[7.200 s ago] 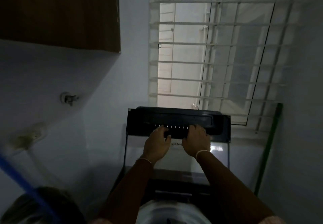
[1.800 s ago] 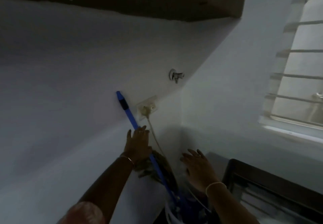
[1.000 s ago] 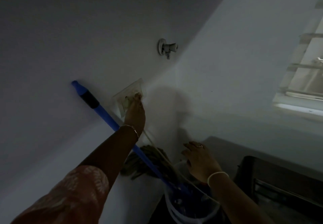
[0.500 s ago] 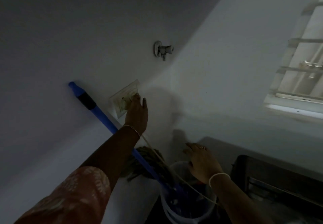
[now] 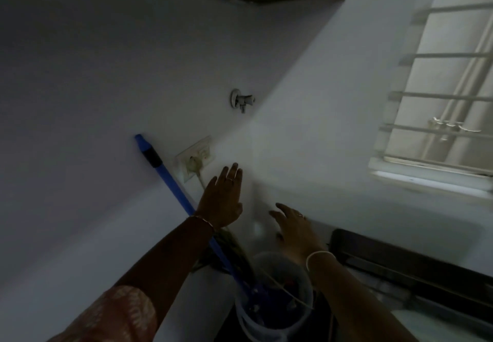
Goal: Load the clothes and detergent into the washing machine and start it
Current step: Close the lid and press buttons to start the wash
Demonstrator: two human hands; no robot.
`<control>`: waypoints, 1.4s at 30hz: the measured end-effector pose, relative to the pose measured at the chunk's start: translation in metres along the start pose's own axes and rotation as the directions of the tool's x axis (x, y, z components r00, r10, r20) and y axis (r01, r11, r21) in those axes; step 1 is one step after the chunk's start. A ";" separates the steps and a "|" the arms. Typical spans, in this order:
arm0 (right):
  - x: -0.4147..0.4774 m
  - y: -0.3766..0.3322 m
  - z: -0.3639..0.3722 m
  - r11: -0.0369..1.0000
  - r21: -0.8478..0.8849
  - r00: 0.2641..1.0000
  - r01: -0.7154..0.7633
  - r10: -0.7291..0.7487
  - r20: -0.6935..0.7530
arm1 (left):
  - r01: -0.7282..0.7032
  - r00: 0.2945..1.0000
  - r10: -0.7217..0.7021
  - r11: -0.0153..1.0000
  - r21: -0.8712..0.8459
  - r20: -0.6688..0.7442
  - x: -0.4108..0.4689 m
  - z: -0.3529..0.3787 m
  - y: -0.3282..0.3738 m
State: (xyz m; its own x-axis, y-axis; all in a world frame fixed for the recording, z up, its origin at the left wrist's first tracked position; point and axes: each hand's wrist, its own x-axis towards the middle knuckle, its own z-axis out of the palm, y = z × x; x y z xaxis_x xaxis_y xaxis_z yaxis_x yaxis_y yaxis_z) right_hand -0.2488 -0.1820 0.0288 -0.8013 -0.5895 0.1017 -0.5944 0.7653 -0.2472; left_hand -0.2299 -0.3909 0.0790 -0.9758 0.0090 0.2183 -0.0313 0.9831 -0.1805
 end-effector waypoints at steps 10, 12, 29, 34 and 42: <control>-0.138 -0.003 -0.043 0.999 0.009 0.996 -0.052 0.052 -0.074 | -0.080 0.996 0.074 0.984 -0.158 -0.047 -0.088 -0.056 0.113; -0.174 0.001 -0.048 0.997 -0.017 0.993 -0.072 0.070 -0.090 | -0.113 0.993 0.105 0.976 -0.186 -0.052 -0.109 -0.062 0.140; -0.448 0.053 -0.030 0.935 0.044 0.935 -0.352 0.353 -0.031 | -0.369 0.922 0.388 0.880 -0.298 0.003 -0.291 -0.065 0.330; -0.502 0.071 -0.018 0.895 0.060 0.897 -0.441 0.441 0.008 | -0.349 0.919 0.392 0.865 -0.359 0.052 -0.325 -0.043 0.342; -0.555 0.087 -0.004 0.875 0.018 0.875 -0.485 0.485 -0.001 | -0.265 0.960 0.276 0.832 -0.487 -0.051 -0.377 -0.005 0.326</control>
State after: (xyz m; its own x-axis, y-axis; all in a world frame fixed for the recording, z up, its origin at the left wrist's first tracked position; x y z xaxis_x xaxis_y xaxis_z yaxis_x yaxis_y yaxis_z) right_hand 0.1440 0.2133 -0.0458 -0.9891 -0.1444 -0.0298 -0.1302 0.9503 -0.2828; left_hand 0.1290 -0.0726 -0.0572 -0.9343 0.2896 0.2081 0.3381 0.9048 0.2587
